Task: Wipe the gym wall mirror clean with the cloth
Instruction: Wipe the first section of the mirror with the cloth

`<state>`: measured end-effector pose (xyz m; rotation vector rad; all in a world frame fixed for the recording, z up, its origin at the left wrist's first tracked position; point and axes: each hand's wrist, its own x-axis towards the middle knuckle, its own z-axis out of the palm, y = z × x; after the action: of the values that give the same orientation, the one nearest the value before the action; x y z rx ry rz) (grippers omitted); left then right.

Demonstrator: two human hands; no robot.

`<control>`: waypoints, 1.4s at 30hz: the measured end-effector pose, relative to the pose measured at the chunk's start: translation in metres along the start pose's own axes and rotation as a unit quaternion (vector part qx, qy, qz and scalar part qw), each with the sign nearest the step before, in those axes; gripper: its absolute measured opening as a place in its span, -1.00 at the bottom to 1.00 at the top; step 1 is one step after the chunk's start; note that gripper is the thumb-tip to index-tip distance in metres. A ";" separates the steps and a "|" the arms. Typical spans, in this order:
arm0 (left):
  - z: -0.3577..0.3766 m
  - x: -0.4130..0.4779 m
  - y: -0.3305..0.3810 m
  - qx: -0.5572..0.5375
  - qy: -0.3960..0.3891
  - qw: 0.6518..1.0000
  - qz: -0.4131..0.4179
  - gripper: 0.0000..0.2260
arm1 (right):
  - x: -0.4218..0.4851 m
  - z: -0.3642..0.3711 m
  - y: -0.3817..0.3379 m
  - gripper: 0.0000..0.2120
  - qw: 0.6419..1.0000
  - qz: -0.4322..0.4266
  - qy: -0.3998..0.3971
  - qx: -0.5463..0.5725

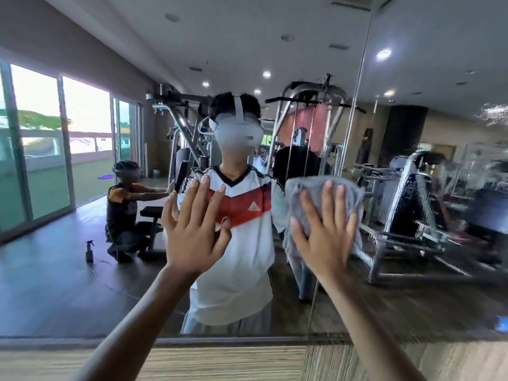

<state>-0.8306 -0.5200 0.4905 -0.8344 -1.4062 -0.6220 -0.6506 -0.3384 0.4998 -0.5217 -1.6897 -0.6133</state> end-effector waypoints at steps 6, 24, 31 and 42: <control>-0.001 0.007 0.005 -0.002 0.006 1.000 -0.024 -0.51 | 0.089 -0.003 -0.054 -0.43 0.995 0.093 0.033 0.026; -0.013 0.160 -0.012 -0.012 -0.072 0.996 0.053 -0.47 | 0.167 -0.016 -0.040 -0.42 0.999 -0.023 0.033 -0.007; -0.020 0.181 -0.036 -0.009 -0.078 0.994 0.075 -0.52 | 0.114 -0.018 0.022 -0.41 0.986 -0.167 0.020 -0.015; -0.017 0.229 -0.049 -0.023 -0.069 0.996 0.042 -0.51 | 0.233 -0.024 -0.056 -0.41 0.996 -0.077 0.048 -0.007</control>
<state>-0.8389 -0.5389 0.7245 -0.9841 -1.4773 -0.5429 -0.7146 -0.3933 0.7255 -0.3677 -1.6456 -0.7500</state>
